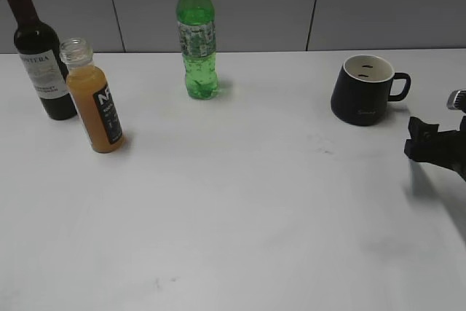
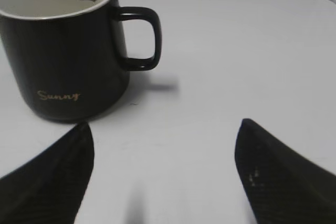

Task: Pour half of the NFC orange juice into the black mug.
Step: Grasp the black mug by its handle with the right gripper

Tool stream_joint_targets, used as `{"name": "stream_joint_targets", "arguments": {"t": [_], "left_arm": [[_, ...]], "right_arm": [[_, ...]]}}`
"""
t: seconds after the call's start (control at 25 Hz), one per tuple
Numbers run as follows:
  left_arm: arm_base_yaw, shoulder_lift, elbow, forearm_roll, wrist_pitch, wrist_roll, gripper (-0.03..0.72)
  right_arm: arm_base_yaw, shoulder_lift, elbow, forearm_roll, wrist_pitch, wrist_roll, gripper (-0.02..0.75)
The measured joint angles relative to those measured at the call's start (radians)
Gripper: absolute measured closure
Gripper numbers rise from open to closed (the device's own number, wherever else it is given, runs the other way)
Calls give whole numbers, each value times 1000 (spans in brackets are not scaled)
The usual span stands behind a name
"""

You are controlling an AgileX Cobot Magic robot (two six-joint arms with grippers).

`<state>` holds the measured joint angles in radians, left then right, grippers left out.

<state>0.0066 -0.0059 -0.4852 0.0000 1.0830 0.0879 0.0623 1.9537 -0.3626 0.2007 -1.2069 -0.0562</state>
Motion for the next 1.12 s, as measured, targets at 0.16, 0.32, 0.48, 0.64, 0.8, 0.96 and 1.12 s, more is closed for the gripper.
{"name": "stream_joint_targets", "arguments": {"t": [0.16, 0.32, 0.48, 0.64, 0.8, 0.96, 1.12], "left_arm": [[0, 0, 0, 0, 0, 0, 485], [0, 0, 0, 0, 0, 0, 485], [0, 0, 0, 0, 0, 0, 485], [0, 0, 0, 0, 0, 0, 485], [0, 0, 0, 0, 0, 0, 485], [0, 0, 0, 0, 0, 0, 485], [0, 0, 0, 0, 0, 0, 485]], "right_arm": [[-33, 47, -55, -13, 0, 0, 101], [-67, 96, -120, -56, 0, -1, 101], [-96, 139, -196, -119, 0, -1, 104], [-131, 180, -274, -181, 0, -1, 104], [-151, 219, -336, -228, 0, 0, 104], [-164, 255, -400, -261, -1, 1, 104], [-165, 302, -462, -285, -4, 10, 106]]}}
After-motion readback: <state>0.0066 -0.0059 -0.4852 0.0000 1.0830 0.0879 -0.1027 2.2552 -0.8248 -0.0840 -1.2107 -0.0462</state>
